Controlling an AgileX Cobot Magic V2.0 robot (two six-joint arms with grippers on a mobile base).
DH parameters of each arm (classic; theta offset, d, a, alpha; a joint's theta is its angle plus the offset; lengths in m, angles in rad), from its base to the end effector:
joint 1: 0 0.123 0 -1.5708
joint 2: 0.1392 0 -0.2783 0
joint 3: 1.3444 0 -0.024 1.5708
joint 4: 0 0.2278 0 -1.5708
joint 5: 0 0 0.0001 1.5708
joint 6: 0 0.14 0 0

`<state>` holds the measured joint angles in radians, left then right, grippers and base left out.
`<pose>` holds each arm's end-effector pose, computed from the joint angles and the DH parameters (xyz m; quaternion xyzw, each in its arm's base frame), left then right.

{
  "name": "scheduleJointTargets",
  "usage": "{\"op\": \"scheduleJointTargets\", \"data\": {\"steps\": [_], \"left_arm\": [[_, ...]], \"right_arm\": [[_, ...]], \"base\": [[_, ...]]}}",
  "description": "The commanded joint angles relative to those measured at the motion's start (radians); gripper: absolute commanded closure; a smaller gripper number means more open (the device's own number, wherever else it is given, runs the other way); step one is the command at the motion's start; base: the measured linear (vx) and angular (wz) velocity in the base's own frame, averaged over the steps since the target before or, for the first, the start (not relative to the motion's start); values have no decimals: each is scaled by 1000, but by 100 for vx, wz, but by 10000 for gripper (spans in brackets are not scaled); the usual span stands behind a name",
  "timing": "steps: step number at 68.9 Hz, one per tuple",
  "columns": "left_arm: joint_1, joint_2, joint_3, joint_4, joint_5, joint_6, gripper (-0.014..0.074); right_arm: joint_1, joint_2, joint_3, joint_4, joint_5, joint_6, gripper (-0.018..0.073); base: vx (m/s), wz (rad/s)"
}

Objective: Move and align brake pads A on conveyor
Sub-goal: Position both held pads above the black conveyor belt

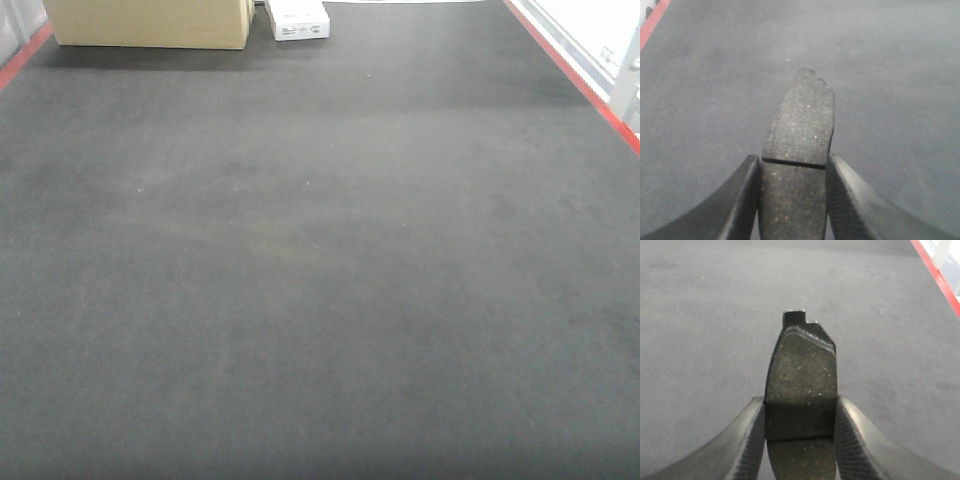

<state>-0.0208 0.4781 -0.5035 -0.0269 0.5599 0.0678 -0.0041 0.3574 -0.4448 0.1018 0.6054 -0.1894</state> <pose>0.1228 -0.0046 0.2729 0.0316 0.8457 0.0004 0.5328 0.1026 0.0077 0.2607 -0.0583 0.8390 -0.0053 0.5409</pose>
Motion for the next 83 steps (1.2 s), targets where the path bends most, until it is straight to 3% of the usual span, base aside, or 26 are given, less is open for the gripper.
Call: {"op": "scheduleJointTargets", "data": {"steps": [1, 83], "left_arm": [[-2, 4, -32, -4, -92, -7, 451], [-2, 4, -32, -20, -107, -8, 451]], "right_arm": [[-6, 6, -31, 2, -94, -11, 545], [-6, 6, -31, 2, -94, -11, 545]], "base": [[14, 7], [3, 3]]}}
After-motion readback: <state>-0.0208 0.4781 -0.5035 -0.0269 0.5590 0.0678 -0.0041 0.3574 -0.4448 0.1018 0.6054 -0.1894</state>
